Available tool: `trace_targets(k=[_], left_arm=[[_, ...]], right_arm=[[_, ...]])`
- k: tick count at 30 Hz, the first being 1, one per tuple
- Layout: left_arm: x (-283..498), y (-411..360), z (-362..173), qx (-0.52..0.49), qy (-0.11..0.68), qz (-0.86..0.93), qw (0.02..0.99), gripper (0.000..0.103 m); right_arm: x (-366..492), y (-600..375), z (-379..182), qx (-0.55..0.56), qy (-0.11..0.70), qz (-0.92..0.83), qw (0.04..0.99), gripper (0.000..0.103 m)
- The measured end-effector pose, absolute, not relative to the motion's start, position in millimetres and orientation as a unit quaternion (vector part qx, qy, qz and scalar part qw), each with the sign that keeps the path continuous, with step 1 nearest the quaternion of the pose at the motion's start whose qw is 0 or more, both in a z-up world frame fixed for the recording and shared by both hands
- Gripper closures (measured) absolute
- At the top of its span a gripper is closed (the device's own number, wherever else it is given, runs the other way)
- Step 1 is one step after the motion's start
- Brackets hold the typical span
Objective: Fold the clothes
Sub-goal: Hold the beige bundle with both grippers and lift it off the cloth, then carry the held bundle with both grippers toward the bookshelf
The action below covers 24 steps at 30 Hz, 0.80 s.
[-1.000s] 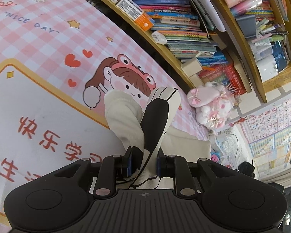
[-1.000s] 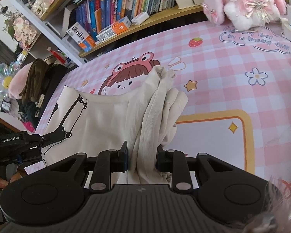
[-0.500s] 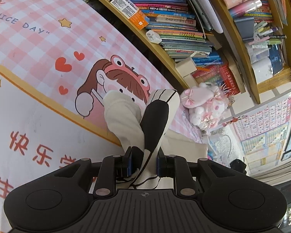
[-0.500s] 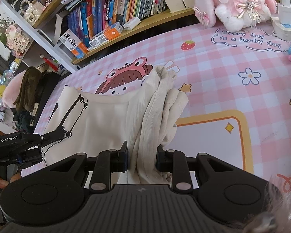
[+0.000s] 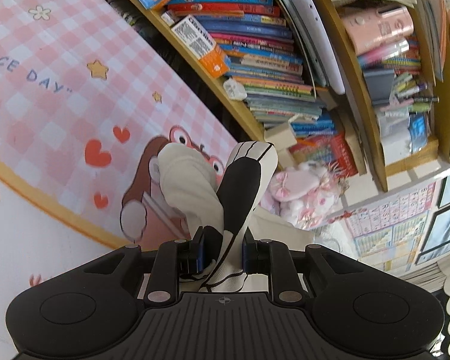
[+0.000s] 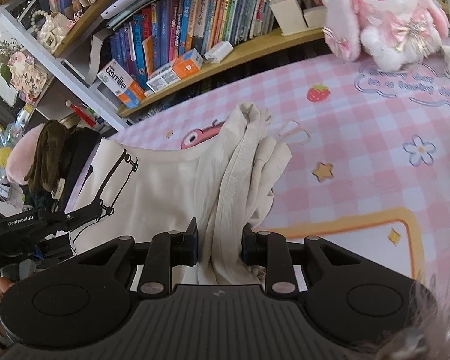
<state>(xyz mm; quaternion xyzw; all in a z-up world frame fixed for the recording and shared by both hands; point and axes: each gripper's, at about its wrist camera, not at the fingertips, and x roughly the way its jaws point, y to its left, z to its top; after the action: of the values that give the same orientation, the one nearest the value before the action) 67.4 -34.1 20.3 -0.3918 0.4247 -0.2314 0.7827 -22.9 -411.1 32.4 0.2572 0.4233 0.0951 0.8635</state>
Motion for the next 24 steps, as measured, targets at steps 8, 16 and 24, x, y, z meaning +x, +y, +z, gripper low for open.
trace_targets(k=[8,16,24], left_arm=[[103,-11,19,-0.419,0.404,-0.223,0.782,0.083],[138,2,12,-0.430,0.400,-0.217,0.780,0.083],[176,7,4,-0.426,0.402,-0.217,0.781,0.083]], right_arm=[[20,-396,36,0.269,0.417,0.097,0.863,0.080],[59,-384,35,0.274,0.409,0.098,0.865,0.080],[96,-380,22,0.287,0.411,0.091,0.860,0.080]])
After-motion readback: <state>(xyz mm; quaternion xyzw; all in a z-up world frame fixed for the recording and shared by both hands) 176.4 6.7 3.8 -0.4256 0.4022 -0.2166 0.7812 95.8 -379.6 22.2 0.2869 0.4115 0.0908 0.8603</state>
